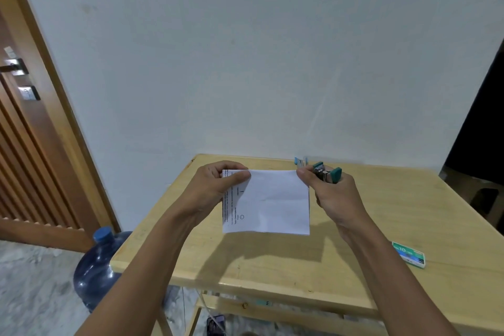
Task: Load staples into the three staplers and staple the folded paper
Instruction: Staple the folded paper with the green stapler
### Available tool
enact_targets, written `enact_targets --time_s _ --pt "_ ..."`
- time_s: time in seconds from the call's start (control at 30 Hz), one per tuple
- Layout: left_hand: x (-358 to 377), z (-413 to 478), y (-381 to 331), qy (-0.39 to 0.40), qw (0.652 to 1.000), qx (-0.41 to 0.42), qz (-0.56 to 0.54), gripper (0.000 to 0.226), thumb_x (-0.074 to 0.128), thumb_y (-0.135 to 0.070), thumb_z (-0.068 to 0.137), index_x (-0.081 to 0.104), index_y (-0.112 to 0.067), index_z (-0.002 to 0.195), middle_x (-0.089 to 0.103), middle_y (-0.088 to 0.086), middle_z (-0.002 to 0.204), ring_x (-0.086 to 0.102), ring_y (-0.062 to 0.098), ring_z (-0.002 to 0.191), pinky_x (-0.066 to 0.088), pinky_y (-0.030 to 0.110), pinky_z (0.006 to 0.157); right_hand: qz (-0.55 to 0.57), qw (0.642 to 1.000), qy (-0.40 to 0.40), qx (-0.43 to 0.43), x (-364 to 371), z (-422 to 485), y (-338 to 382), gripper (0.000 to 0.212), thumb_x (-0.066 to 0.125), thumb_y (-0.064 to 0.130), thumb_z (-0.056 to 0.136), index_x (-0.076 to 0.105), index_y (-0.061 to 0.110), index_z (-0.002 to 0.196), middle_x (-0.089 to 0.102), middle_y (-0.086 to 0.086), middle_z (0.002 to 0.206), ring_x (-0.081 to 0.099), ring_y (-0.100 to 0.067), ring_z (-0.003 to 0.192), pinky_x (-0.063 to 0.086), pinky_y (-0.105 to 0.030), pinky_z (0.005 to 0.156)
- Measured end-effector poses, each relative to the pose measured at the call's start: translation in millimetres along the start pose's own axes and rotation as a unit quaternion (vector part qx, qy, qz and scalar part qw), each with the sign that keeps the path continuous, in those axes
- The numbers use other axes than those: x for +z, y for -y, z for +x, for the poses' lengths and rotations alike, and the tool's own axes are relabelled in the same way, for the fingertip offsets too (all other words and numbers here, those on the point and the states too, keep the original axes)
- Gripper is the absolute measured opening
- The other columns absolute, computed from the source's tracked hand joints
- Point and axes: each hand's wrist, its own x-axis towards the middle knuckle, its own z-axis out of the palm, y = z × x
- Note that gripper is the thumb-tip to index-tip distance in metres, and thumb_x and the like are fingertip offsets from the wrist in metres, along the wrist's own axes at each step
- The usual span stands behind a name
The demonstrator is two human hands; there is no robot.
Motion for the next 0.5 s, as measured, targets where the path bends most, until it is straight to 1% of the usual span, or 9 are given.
enact_targets --time_s 0.1,0.17,0.23,0.27,0.33,0.37,0.43,0.5 --pt "0 1 -1 0.002 1.0 0.003 -0.003 0.004 0.076 -0.014 0.083 0.073 -0.015 0.081 0.07 0.002 0.078 0.064 0.016 0.069 0.051 0.023 0.058 0.009 1.0 0.018 -0.003 1 -1 -4 0.007 0.075 0.021 0.086 0.074 0.014 0.086 0.053 0.019 0.047 0.048 0.003 0.04 0.033 -0.006 0.044" --pt "2 1 0 0.013 1.0 -0.009 -0.002 0.006 0.079 -0.015 0.08 0.073 -0.015 0.079 0.07 0.004 0.079 0.064 0.019 0.069 0.051 0.027 0.061 -0.002 0.999 0.048 0.001 5 -3 -7 0.008 0.076 0.023 0.084 0.075 0.014 0.085 0.06 0.016 0.057 0.052 0.002 0.048 0.038 -0.009 0.048" --pt "4 0 1 0.015 1.0 -0.023 0.008 0.012 0.085 -0.02 0.074 0.074 -0.017 0.077 0.071 0.006 0.08 0.065 0.021 0.07 0.051 0.032 0.066 -0.009 0.999 0.052 0.007 9 -3 -10 0.009 0.077 0.023 0.084 0.076 0.015 0.083 0.065 0.012 0.064 0.058 -0.002 0.056 0.043 -0.013 0.053" --pt "4 0 1 0.011 0.999 -0.024 0.019 0.015 0.087 -0.022 0.07 0.074 -0.019 0.076 0.071 0.006 0.081 0.065 0.022 0.072 0.05 0.034 0.069 -0.009 0.999 0.051 0.009 10 -3 -11 0.008 0.077 0.023 0.084 0.076 0.015 0.083 0.065 0.012 0.065 0.058 -0.002 0.057 0.043 -0.013 0.053" --pt "2 -1 0 0.001 0.999 -0.018 0.031 0.016 0.089 -0.024 0.068 0.075 -0.019 0.076 0.073 0.004 0.082 0.066 0.021 0.074 0.051 0.035 0.071 -0.012 0.998 0.053 0.012 9 -2 -12 0.007 0.077 0.022 0.084 0.076 0.015 0.084 0.06 0.016 0.058 0.052 0.002 0.05 0.038 -0.009 0.051" --pt "-1 -1 -1 -0.006 0.999 -0.015 0.028 0.015 0.088 -0.023 0.07 0.075 -0.018 0.077 0.073 0.004 0.081 0.067 0.021 0.073 0.052 0.034 0.07 -0.018 0.998 0.058 0.012 8 -2 -12 0.007 0.076 0.021 0.085 0.076 0.015 0.086 0.056 0.017 0.052 0.049 0.002 0.046 0.035 -0.007 0.049" --pt "-3 -2 -3 -0.02 1.0 -0.014 0.019 0.012 0.085 -0.021 0.074 0.075 -0.017 0.079 0.073 0.003 0.079 0.066 0.019 0.07 0.053 0.031 0.063 -0.04 0.997 0.071 0.005 7 -4 -11 0.006 0.073 0.02 0.087 0.075 0.014 0.086 0.051 0.019 0.045 0.046 0.002 0.041 0.032 -0.006 0.046" --pt "-4 -2 -2 -0.026 1.0 -0.017 0.001 0.012 0.083 -0.022 0.076 0.074 -0.017 0.083 0.072 0.001 0.077 0.066 0.018 0.067 0.052 0.028 0.058 -0.044 0.997 0.065 -0.001 9 -4 -8 0.007 0.072 0.019 0.089 0.074 0.013 0.088 0.049 0.019 0.042 0.045 0.002 0.039 0.031 -0.006 0.044"
